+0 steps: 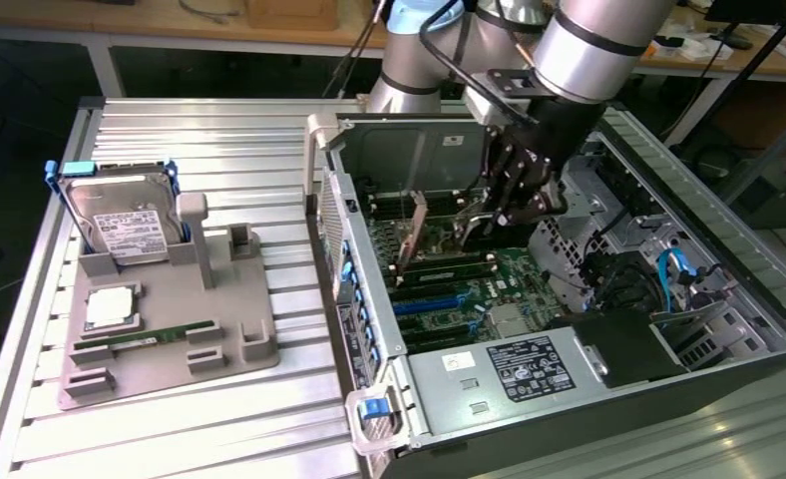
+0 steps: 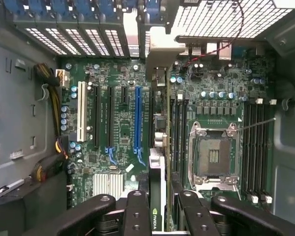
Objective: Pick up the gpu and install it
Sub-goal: 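Insert the gpu into the slot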
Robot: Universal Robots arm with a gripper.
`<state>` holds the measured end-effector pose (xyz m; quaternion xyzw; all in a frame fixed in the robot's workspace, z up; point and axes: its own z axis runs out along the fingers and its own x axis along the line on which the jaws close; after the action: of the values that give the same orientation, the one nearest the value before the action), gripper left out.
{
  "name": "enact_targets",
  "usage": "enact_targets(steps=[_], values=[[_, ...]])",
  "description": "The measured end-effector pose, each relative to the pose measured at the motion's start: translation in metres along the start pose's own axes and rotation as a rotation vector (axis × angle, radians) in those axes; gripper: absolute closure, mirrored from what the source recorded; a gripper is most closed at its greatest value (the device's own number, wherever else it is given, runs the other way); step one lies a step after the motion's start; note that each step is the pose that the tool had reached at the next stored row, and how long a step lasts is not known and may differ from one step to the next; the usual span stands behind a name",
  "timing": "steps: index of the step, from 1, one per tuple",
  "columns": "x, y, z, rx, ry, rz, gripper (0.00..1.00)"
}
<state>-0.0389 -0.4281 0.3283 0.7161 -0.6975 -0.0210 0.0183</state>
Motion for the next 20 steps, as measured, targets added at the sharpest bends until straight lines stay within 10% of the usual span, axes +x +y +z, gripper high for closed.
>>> enact_targets(steps=[20], values=[[0.019,0.0245,0.0202,0.0007,-0.0001,0.0,0.73]])
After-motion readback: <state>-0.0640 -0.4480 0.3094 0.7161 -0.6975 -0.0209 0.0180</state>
